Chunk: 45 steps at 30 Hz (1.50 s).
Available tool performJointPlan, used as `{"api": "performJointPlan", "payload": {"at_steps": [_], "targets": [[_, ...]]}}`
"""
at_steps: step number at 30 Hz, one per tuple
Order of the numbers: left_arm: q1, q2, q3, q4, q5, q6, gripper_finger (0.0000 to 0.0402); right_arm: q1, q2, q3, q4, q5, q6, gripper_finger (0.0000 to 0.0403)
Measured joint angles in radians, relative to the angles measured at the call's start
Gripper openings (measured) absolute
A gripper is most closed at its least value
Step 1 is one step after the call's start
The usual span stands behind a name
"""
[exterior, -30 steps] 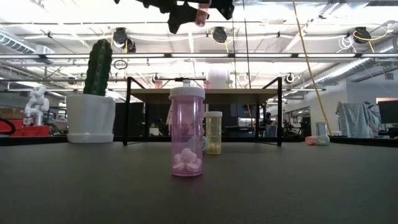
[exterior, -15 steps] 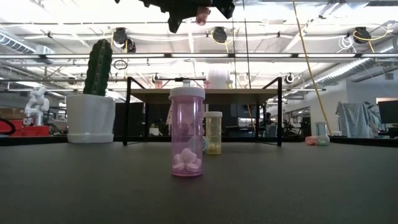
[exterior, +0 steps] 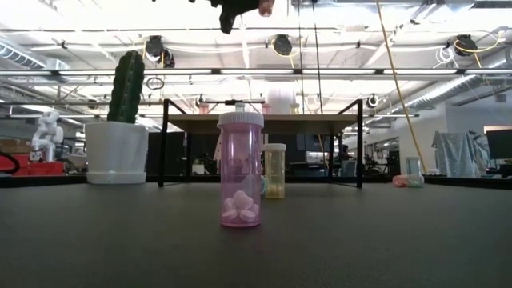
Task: Pick and place medicine bottles onto shelf by color
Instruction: Put the bottom orange pill bottle aligned with the other orange pill bottle on the shelf
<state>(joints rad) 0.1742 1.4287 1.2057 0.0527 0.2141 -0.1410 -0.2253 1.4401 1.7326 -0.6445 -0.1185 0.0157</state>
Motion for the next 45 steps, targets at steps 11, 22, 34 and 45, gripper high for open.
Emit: {"api": "performJointPlan", "payload": {"at_steps": [11,22,34,45], "targets": [[0.021,-0.010,0.000,0.216,-0.008,-0.023,0.0111,0.052,-0.224,-0.419,0.378,0.017,0.221,0.0216],[-0.020,-0.009,0.000,0.231,-0.009,0.032,0.0113,0.090,-0.187,-0.486,0.552,0.008,0.228,0.0216],[-0.022,-0.009,0.000,0.232,-0.047,0.031,0.0113,0.089,-0.144,-0.486,0.597,-0.083,0.238,0.0150],[-0.026,-0.010,0.000,0.207,-0.057,0.014,0.0119,0.068,-0.145,-0.486,0.596,-0.096,0.258,0.0092]]}}
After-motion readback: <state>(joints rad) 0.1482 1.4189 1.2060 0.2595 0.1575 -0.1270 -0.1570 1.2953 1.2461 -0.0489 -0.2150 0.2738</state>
